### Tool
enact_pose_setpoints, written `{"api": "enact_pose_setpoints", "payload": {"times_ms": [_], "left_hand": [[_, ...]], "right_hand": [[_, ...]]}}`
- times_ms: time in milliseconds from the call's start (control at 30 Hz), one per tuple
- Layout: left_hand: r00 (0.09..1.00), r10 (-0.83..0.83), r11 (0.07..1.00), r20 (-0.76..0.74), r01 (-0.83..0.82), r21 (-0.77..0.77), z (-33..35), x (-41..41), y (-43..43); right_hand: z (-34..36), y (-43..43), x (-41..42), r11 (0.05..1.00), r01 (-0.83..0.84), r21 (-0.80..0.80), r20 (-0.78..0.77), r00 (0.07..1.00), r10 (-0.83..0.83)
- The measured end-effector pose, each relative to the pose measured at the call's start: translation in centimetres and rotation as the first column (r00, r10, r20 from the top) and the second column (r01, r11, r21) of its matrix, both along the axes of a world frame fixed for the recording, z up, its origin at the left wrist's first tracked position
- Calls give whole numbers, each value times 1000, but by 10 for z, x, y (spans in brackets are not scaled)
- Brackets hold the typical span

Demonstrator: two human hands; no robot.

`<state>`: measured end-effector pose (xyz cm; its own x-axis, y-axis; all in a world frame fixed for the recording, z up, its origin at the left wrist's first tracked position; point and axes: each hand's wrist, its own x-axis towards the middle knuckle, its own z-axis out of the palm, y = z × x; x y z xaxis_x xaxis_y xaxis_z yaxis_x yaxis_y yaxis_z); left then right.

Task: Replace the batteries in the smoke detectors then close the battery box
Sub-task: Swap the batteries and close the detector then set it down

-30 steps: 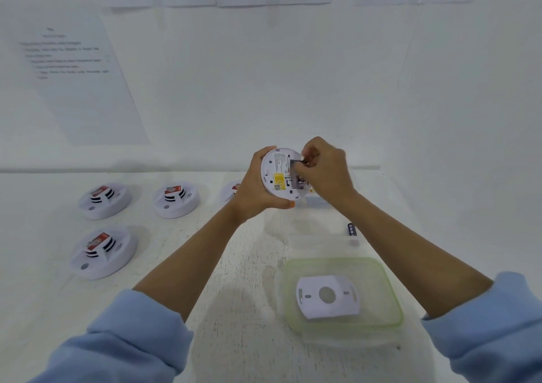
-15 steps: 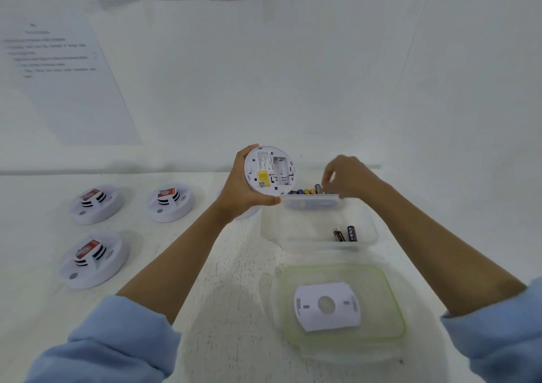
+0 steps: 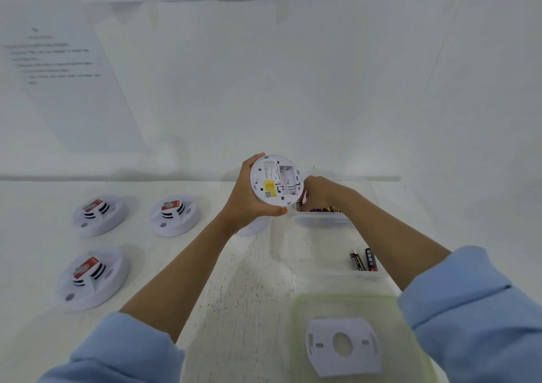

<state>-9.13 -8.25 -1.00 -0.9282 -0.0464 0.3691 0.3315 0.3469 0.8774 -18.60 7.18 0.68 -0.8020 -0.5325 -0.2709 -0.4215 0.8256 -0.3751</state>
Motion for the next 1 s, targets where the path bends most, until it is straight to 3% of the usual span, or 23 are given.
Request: {"api": "enact_pose_setpoints", "payload": {"times_ms": [133, 200, 333, 433, 500, 567, 700, 767, 900, 1000], "left_hand": [[1000, 6, 1000, 2, -6, -3, 1, -1, 2], [1000, 7, 1000, 6, -7, 2, 2, 1, 2], [1000, 7, 1000, 6, -8, 17, 9, 8, 2], [1000, 2, 999, 5, -2, 36, 16, 14, 7], [1000, -8, 999, -2, 8, 36, 19, 17, 12], [1000, -24, 999, -7, 24, 35, 22, 21, 17], [998, -60, 996, -9, 60, 66, 27, 30, 29], [998, -69, 994, -6, 70, 85, 29, 34, 32], [996, -85, 991, 7, 84, 104, 30, 42, 31], [993, -119, 987, 17, 116, 108, 30, 44, 33]], "right_hand": [[6, 1, 11, 990, -44, -131, -72, 997, 35], [9, 6, 14, 953, 21, -302, -13, 1000, -26], [30, 27, 18, 676, 302, -672, 220, 953, -207], [51, 38, 33, 531, 287, -797, 197, 955, -220], [62, 38, 49, 571, 221, -791, 128, 972, -198], [67, 33, 65, 674, 131, -727, 1, 982, -190], [67, 23, 86, 820, 0, -573, -271, 944, -189], [67, 25, 91, 847, -34, -530, -286, 948, -141], [65, 37, 88, 922, -208, -326, -295, 949, 109], [64, 46, 80, 874, -212, -438, -307, 949, 76]]}}
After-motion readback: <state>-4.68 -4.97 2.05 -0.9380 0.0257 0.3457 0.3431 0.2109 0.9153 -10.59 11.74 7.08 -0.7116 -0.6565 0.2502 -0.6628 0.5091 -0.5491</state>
